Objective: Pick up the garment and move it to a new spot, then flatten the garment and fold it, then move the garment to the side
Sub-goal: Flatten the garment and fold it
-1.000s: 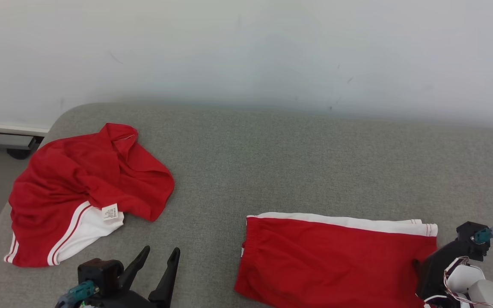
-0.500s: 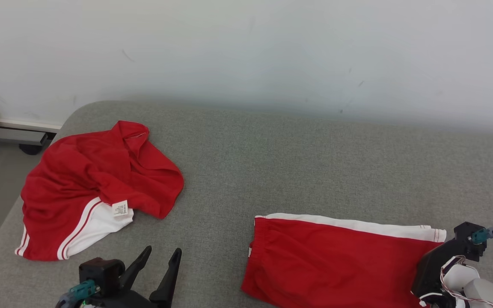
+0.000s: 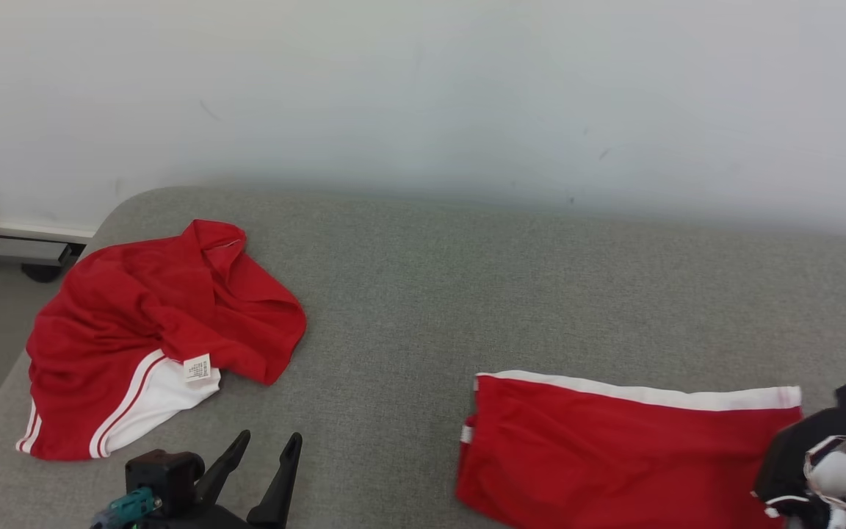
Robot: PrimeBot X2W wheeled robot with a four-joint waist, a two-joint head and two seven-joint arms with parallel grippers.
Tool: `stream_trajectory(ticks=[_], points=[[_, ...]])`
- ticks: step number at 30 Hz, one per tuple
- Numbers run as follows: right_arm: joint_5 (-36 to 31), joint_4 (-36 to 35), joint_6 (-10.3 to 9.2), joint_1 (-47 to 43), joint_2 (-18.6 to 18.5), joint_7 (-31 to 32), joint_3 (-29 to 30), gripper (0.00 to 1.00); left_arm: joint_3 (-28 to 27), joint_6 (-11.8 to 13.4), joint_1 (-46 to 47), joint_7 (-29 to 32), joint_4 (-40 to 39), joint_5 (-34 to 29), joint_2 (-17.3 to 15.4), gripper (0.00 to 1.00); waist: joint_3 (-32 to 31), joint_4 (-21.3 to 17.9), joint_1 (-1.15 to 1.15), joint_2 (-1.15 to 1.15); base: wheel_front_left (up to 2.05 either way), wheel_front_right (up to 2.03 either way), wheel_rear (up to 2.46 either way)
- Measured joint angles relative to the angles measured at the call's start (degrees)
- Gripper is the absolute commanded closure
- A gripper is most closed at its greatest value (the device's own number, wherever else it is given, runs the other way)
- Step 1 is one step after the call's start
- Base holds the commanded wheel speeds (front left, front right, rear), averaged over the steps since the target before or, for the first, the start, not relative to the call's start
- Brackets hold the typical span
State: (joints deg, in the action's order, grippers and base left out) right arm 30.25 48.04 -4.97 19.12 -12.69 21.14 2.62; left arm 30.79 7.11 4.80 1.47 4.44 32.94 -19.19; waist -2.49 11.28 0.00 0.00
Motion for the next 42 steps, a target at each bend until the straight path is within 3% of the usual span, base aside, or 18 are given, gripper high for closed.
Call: stream_trajectory(ticks=[7, 13, 21, 34, 42], points=[[-0.1, 0.0, -0.67, 0.0, -5.0, -1.5, 2.4, 1.0, -0.1, 0.0, -1.1, 0.0, -0.5, -0.2, 0.0, 0.0, -0.5, -1.3, 0.0, 0.0, 0.0, 0.0, 0.0], [-0.7, -0.7, -1.18, 0.1, -6.3, -2.5, 3.2, 1.0, -0.2, 0.0, -1.1, 0.0, -1.4, -0.3, 0.0, 0.0, -0.6, -2.2, 0.0, 0.0, 0.0, 0.0, 0.0], [-1.7, -4.0, -1.56, 0.2, -0.2, -1.5, -0.5, 1.0, 0.0, 0.0, -1.0, 0.2, -1.4, -0.5, 0.6, 0.0, -0.7, -3.3, 0.0, 0.0, 0.0, 0.0, 0.0], [-3.2, -10.3, 1.47, 3.3, 8.7, 1.7, -8.9, 1.0, 0.0, 0.0, -0.9, 0.5, -1.0, -0.5, 0.9, 0.0, -1.5, -4.1, 0.0, 0.0, 0.0, 0.0, 0.0], [-3.2, -11.5, 1.96, 3.9, 9.1, 3.7, -12.4, 1.0, 0.8, -0.1, -0.6, 0.7, -0.4, -0.5, 1.2, 0.0, -1.9, -3.9, 0.0, 0.0, 0.0, 0.0, 0.0]])
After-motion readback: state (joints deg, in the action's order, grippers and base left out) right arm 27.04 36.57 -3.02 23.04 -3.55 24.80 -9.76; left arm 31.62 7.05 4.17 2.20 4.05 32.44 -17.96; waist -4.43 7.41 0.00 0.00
